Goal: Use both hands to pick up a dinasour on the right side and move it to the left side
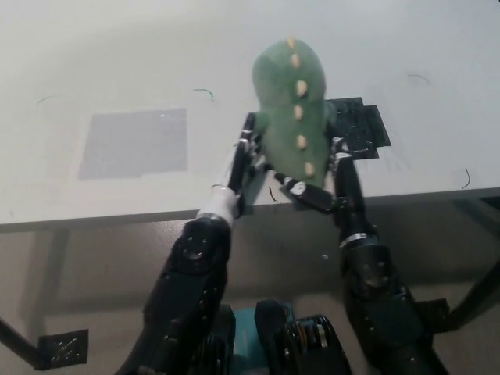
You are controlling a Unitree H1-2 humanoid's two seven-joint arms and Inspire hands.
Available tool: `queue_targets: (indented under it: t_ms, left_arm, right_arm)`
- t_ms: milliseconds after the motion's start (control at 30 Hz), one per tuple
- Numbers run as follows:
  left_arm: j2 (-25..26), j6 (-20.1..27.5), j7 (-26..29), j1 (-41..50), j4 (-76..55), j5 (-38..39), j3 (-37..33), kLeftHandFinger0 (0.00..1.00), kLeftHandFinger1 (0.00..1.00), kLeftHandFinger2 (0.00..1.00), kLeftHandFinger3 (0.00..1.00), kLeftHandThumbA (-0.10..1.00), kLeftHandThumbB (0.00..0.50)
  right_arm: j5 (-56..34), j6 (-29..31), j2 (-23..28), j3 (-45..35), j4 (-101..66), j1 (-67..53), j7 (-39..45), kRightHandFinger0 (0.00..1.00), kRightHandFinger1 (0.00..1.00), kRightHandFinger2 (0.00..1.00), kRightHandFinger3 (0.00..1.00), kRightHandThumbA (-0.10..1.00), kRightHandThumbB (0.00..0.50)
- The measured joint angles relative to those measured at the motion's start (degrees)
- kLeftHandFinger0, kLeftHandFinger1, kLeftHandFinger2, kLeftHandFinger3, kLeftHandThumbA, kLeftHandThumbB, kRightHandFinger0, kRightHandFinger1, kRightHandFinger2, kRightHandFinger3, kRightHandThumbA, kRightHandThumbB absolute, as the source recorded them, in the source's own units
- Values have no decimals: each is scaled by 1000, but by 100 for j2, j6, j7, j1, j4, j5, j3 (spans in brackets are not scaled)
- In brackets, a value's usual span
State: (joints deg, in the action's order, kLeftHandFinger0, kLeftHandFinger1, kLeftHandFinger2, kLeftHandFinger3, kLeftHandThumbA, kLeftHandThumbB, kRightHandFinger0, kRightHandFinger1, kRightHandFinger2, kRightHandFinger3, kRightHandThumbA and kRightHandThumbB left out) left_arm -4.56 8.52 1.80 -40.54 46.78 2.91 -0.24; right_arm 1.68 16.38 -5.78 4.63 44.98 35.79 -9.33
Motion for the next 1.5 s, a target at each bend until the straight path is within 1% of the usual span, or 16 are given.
queue_targets:
  t_ms: [167, 233, 300, 367, 533, 600, 633, 733, 800, 833, 867, 1033, 1133, 1233, 1267, 1500]
  left_arm:
    - [148, 87, 110, 273, -354, 18, 153, 1000, 1000, 1000, 1000, 1000, 265]
    - [181, 105, 130, 348, -455, 31, 215, 1000, 1000, 1000, 1000, 1000, 252]
    - [217, 138, 150, 431, -556, 44, 302, 1000, 1000, 1000, 1000, 1000, 260]
    - [241, 166, 160, 485, -623, 46, 331, 1000, 1000, 1000, 1000, 1000, 241]
    - [308, 227, 193, 692, -898, 76, 408, 1000, 1000, 1000, 1000, 1000, 245]
    - [351, 223, 195, 820, -1079, 100, 445, 1000, 1000, 1000, 1000, 1000, 237]
    - [376, 225, 195, 886, -1161, 110, 468, 1000, 1000, 1000, 1000, 1000, 207]
    - [506, 234, 195, 1097, -1423, 142, 528, 1000, 1000, 1000, 1000, 1000, 200]
    - [583, 246, 191, 1217, -1561, 185, 593, 1000, 1000, 1000, 1000, 1000, 216]
    - [611, 253, 189, 1253, -1603, 209, 617, 1000, 1000, 1000, 1000, 1000, 248]
    - [659, 255, 189, 1313, -1689, 238, 647, 1000, 1000, 1000, 1000, 1000, 256]
    - [840, 205, 190, 1687, -2152, 316, 721, 1000, 1000, 1000, 1000, 1000, 235]
    - [855, 164, 197, 1864, -2408, 374, 758, 1000, 1000, 1000, 1000, 1000, 247]
    - [855, 156, 200, 2031, -2613, 461, 854, 1000, 1000, 1000, 1000, 1000, 238]
    - [856, 158, 205, 2067, -2654, 474, 879, 1000, 1000, 1000, 1000, 1000, 212]
    - [955, 169, 274, 2373, -2940, 546, 1084, 1000, 1000, 1000, 1000, 1000, 203]
  right_arm:
    - [50, -94, -334, 168, 13, 4, -86, 1000, 1000, 1000, 1000, 1000, 0]
    - [88, -136, -394, 228, 13, 9, -110, 1000, 1000, 1000, 1000, 1000, 0]
    - [122, -163, -456, 291, 37, 33, -119, 1000, 1000, 1000, 1000, 1000, 0]
    - [130, -168, -511, 326, 86, 72, -124, 1000, 1000, 1000, 1000, 1000, 0]
    - [143, -196, -589, 448, 223, 187, -136, 1000, 1000, 1000, 1000, 1000, 0]
    - [160, -212, -617, 541, 224, 190, -136, 1000, 1000, 1000, 1000, 1000, 0]
    - [166, -222, -636, 579, 229, 194, -136, 1000, 1000, 1000, 1000, 1000, 0]
    - [218, -290, -735, 739, 237, 213, -136, 1000, 1000, 1000, 1000, 1000, 0]
    - [255, -331, -806, 836, 251, 238, -134, 1000, 1000, 1000, 1000, 1000, 0]
    - [266, -342, -841, 871, 257, 250, -133, 1000, 1000, 1000, 1000, 1000, 0]
    - [284, -363, -889, 926, 272, 273, -132, 1000, 1000, 1000, 1000, 1000, 0]
    - [361, -426, -1088, 1050, 380, 362, -118, 1000, 1000, 1000, 1000, 1000, 0]
    - [374, -408, -1160, 1102, 491, 422, -114, 1000, 1000, 1000, 1000, 1000, 0]
    - [363, -384, -1158, 1363, 601, 514, -123, 1000, 1000, 1000, 1000, 1000, 0]
    - [358, -380, -1159, 1455, 632, 548, -131, 1000, 1000, 1000, 1000, 1000, 0]
    - [75, -307, -1162, 2239, 752, 681, -195, 1000, 1000, 1000, 1000, 1000, 0]
